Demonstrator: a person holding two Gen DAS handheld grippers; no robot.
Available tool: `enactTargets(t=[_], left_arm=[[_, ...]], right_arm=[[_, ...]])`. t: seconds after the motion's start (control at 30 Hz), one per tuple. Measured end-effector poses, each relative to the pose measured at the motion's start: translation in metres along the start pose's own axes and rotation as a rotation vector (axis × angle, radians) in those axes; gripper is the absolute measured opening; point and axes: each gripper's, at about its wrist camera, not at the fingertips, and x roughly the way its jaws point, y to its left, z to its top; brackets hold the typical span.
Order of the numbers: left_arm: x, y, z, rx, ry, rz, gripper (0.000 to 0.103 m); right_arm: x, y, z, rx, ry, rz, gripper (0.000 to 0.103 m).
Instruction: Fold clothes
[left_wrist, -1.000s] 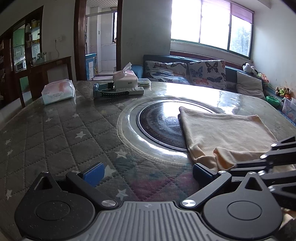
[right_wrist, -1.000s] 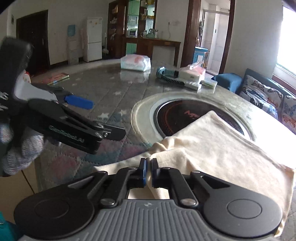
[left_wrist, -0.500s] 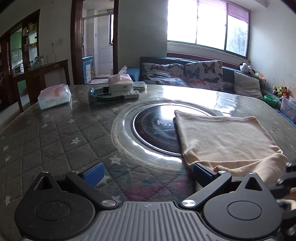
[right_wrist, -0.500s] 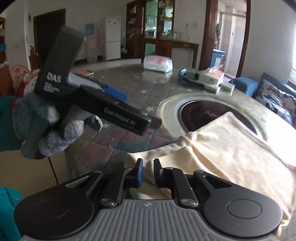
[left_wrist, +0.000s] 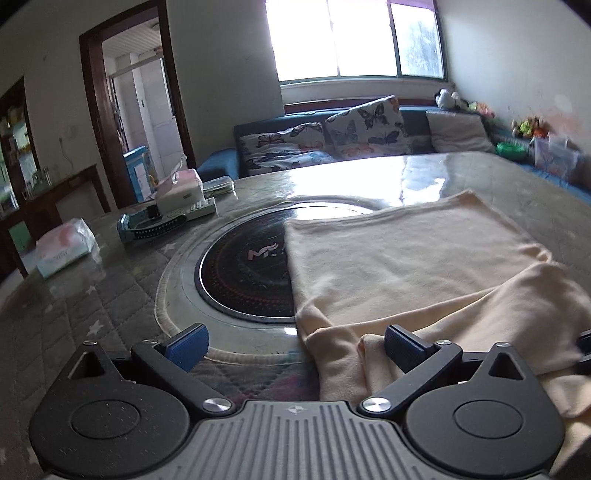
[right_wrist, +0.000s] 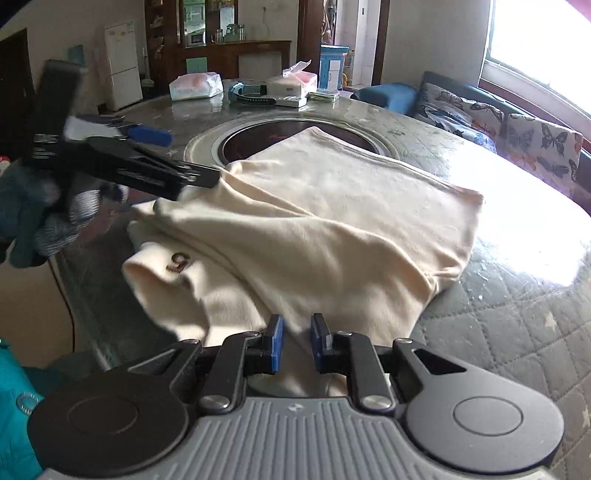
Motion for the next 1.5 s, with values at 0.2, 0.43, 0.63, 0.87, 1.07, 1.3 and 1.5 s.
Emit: enactTargets(t=[0.2,0.43,0.63,0.87,1.07,1.3,1.5], left_arm=[[0.008,0.007,0.0,-0.013,0.009,0.071,0.102],[0.0,0.016,0.001,-0.018,0.004,0.074,0.103],[-0.014,0.035,0.003,-0.067,-0.012,0.096,0.103],[-0.027,0.045,0.0,-0.084,-0.024,0.01,0.103],[-0.053,0.031,-0.022,0.078,-0.061,-0.129,0.092],[-0.081,0.009,-0.051,0.309,-0.095,-0.287,0.075],[-0.088,-0.01,-0.059,0.405,-0.121,-0.335,0.07]], right_arm=[[-0.005,-0.001,-0.007,-0.031,0.023,0.013,0.016],[-0.004,-0.007,0.023,0.01,-0.081,0.028,0.016],[0.032,0.009,0.051,-0.031,-0.118,0.047,0.016],[0.048,0.052,0.054,-0.156,-0.119,0.135,0.022],[0.013,0.034,0.045,-0.127,-0.124,0.098,0.028],[-0.013,0.004,0.018,-0.09,-0.064,-0.014,0.033],[-0.014,0.003,-0.001,-0.104,-0.019,-0.038,0.033]])
